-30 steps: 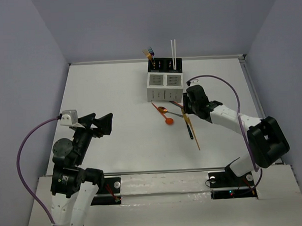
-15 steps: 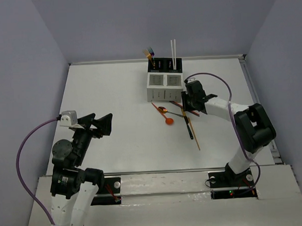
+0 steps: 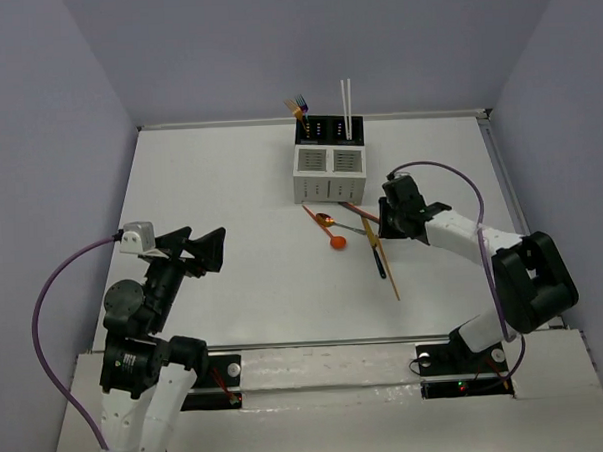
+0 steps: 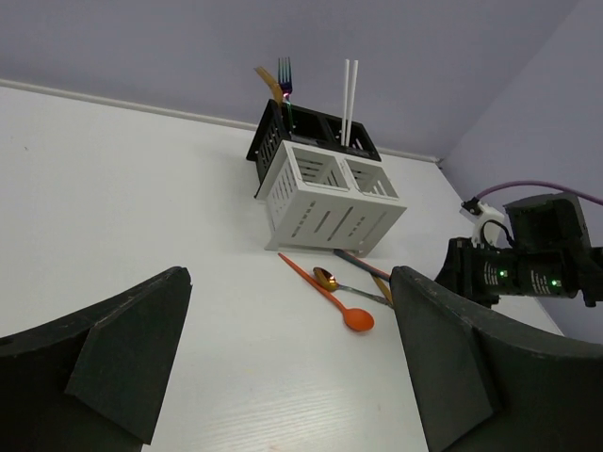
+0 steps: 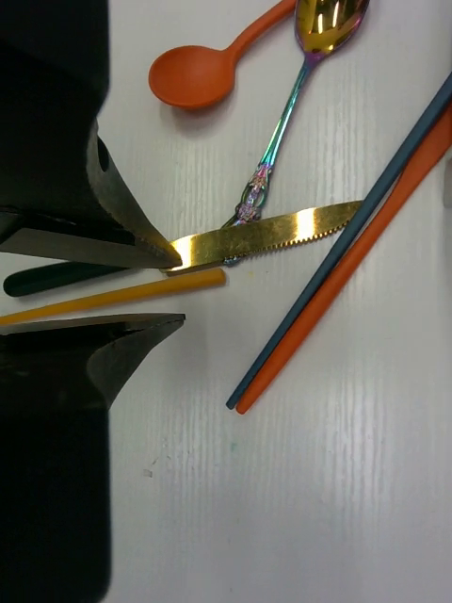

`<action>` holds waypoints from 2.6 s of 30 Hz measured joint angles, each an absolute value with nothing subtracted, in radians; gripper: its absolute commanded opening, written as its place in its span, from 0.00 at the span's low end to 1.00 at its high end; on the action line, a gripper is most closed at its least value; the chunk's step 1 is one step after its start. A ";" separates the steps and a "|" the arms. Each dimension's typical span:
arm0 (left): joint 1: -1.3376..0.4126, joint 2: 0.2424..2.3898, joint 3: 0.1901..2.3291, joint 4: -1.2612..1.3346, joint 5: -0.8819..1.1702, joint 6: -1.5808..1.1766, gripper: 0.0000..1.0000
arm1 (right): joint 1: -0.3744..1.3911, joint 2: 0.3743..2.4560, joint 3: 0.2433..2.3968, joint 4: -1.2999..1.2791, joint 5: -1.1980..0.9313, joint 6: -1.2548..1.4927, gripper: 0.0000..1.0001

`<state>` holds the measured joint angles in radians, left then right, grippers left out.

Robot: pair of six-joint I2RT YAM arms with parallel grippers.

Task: Sort the eating utensils into containers

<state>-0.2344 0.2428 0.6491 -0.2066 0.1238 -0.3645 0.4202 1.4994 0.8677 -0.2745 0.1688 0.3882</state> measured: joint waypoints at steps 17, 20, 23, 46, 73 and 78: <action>-0.241 0.231 0.649 -0.206 0.124 -0.364 0.99 | 0.445 1.565 0.867 -0.367 0.131 0.443 0.32; -0.241 0.231 0.649 -0.206 0.124 -0.364 0.99 | 0.447 1.572 0.867 -0.384 0.137 0.450 0.31; -0.241 0.231 0.649 -0.206 0.124 -0.364 0.99 | 0.449 1.575 0.867 -0.404 0.159 0.461 0.31; -0.241 0.231 0.649 -0.207 0.124 -0.364 0.99 | 0.493 1.703 1.024 -0.529 0.310 0.487 0.07; -0.241 0.270 0.649 -0.207 0.127 -0.364 0.99 | 0.489 1.840 1.613 0.407 0.439 -0.010 0.07; -0.241 0.276 0.649 -0.207 0.126 -0.364 0.99 | 0.472 2.080 1.929 0.432 0.443 -0.063 0.07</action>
<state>-0.2413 0.2764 0.6491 -0.2066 0.1265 -0.3641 0.4717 2.0804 1.9293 0.4316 0.4427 -0.0631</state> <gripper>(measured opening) 0.989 0.096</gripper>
